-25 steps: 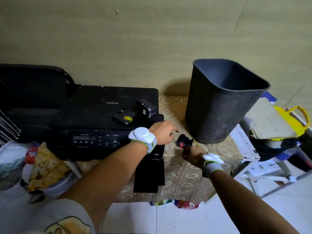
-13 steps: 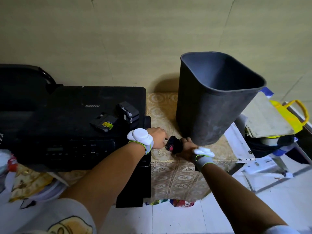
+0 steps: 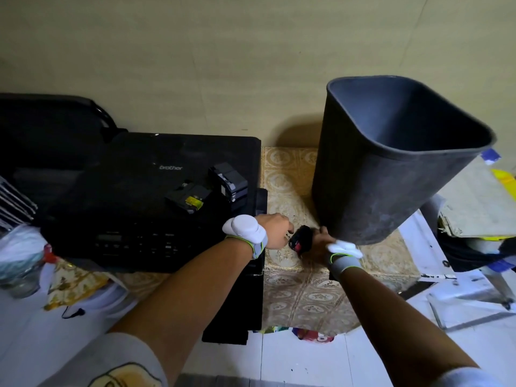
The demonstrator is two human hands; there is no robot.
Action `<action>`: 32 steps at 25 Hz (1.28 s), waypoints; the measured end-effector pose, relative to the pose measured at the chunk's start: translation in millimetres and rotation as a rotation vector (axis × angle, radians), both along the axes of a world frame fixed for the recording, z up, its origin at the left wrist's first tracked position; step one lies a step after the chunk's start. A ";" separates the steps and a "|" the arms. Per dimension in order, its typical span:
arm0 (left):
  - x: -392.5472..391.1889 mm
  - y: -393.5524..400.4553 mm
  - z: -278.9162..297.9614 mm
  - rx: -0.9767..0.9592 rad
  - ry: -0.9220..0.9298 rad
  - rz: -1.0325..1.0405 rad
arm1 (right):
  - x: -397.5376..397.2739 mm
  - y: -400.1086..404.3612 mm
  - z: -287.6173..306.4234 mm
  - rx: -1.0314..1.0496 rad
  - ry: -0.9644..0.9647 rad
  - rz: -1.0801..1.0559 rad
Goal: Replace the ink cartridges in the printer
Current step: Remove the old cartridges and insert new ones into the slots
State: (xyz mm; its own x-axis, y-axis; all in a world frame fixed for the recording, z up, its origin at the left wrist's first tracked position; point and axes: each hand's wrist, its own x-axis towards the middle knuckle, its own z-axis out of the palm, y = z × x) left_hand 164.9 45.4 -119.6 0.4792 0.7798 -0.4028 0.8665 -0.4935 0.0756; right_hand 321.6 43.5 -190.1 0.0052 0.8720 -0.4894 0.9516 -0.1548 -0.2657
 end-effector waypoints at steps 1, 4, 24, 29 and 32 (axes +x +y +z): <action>0.2 -0.1 0.0 -0.004 -0.004 0.004 | -0.1 -1.5 2.0 -0.001 0.006 0.016; 0.5 -2.2 2.4 -0.008 -0.012 0.008 | -1.3 -11.3 12.3 -0.006 0.012 0.032; -45.4 -102.0 33.7 0.159 -0.103 -0.127 | -35.6 -115.2 54.6 0.081 0.192 0.022; -79.7 -114.7 34.5 0.065 -0.016 0.067 | -67.9 -128.5 60.0 0.101 0.261 0.120; -98.7 -116.2 33.4 -0.023 -0.020 0.198 | -86.4 -132.2 59.9 0.083 0.326 0.141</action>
State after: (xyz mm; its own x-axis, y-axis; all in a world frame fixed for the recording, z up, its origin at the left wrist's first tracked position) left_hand 66.2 -70.9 -86.2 0.3259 0.8501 -0.4136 0.9445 -0.3119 0.1033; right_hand 235.2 -88.7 -130.2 -0.2624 0.8899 -0.3730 0.8252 0.0066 -0.5648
